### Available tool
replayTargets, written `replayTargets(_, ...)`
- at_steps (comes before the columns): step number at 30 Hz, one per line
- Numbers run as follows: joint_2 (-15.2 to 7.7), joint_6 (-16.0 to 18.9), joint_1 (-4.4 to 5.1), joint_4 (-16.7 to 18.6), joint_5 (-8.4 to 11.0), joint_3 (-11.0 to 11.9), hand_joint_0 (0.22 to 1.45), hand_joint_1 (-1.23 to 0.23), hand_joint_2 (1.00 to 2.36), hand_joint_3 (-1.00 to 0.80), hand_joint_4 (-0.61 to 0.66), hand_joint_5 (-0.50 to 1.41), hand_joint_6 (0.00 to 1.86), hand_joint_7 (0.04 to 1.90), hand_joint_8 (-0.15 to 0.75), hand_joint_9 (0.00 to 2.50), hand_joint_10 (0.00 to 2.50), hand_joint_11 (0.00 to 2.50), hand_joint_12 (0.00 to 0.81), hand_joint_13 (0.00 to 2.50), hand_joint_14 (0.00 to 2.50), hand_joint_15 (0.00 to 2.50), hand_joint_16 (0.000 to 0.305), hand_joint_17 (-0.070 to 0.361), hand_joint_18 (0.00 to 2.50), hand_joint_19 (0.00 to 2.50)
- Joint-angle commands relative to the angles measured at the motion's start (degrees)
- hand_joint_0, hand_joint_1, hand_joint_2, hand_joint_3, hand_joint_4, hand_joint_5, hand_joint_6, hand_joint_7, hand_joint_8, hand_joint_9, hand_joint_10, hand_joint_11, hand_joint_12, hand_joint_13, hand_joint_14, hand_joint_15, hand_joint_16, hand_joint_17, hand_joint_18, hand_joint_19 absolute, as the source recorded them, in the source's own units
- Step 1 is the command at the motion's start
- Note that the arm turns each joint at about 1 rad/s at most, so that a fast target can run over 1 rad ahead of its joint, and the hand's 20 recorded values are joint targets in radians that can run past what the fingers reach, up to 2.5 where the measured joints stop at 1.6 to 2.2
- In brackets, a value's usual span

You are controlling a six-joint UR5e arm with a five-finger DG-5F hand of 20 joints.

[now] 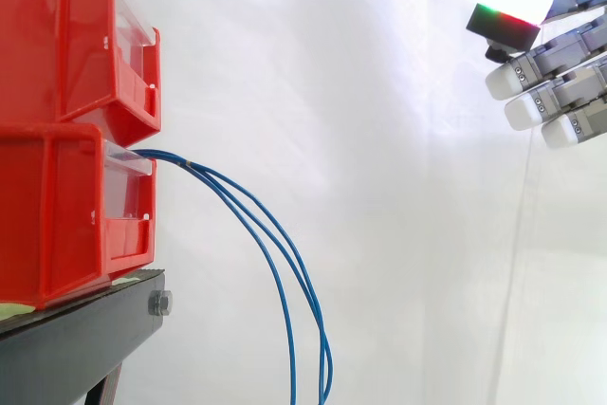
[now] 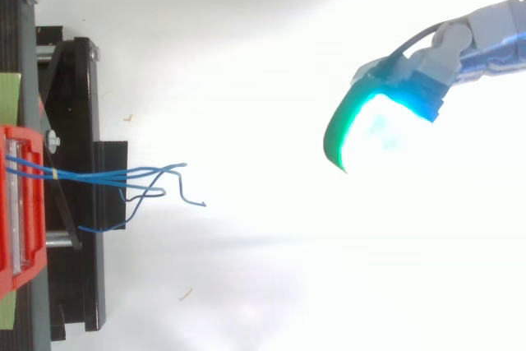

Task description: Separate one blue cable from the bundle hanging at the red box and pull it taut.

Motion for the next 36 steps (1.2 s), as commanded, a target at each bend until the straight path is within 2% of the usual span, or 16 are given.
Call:
replayTargets(1, -0.05, 0.38, 0.00, -0.21, -0.10, -0.08, 0.42, -0.64, 1.00, -0.50, 0.14, -0.25, 0.50, 0.79, 0.249, 0.21, 0.00, 0.09, 0.326, 0.21, 0.00, 0.00, 0.045, 0.101, 0.19, 0.04)
replayTargets(9, -1.28, -0.33, 0.09, 0.15, -0.02, 0.01, 0.44, -0.79, 1.00, -0.50, 0.13, -0.25, 0.50, 0.79, 0.232, 0.21, 0.00, 0.09, 0.284, 0.23, 0.00, 0.00, 0.035, 0.078, 0.18, 0.00)
replayTargets(10, -2.43, -0.33, 0.09, 1.11, -0.02, 0.01, 0.45, -0.80, 1.00, -0.50, 0.12, -0.25, 0.50, 0.79, 0.230, 0.21, 0.00, 0.10, 0.279, 0.23, 0.00, 0.00, 0.034, 0.076, 0.18, 0.00)
replayTargets(15, -3.39, -0.50, 0.17, 2.87, 0.16, 0.01, 0.47, -0.89, 1.00, -0.50, 0.12, -0.25, 0.50, 0.79, 0.224, 0.22, 0.00, 0.10, 0.264, 0.24, 0.00, 0.00, 0.030, 0.068, 0.19, 0.00)
replayTargets(18, -4.45, -0.33, 0.26, 3.48, 0.60, 0.01, 0.46, -0.87, 1.00, -0.50, 0.12, -0.25, 0.50, 0.79, 0.226, 0.22, 0.00, 0.10, 0.264, 0.25, 0.00, 0.00, 0.031, 0.069, 0.20, 0.00)
replayTargets(30, -6.12, -0.50, 0.17, 6.47, 1.39, 0.01, 0.45, -0.79, 1.00, -0.50, 0.13, -0.25, 0.50, 0.79, 0.236, 0.27, 0.00, 0.13, 0.267, 0.28, 0.00, 0.00, 0.031, 0.069, 0.21, 0.00)
replayTargets(34, -7.96, -0.33, 0.00, 7.88, 1.39, 0.10, 0.45, -0.78, 1.00, -0.50, 0.13, -0.25, 0.50, 0.79, 0.236, 0.28, 0.00, 0.13, 0.265, 0.29, 0.00, 0.00, 0.030, 0.068, 0.22, 0.00)
replayTargets(36, -8.05, -0.50, 0.09, 8.76, 1.39, 0.10, 0.45, -0.77, 1.00, -0.50, 0.13, -0.24, 0.50, 0.79, 0.237, 0.28, 0.00, 0.13, 0.262, 0.29, 0.00, 0.00, 0.030, 0.067, 0.22, 0.00)
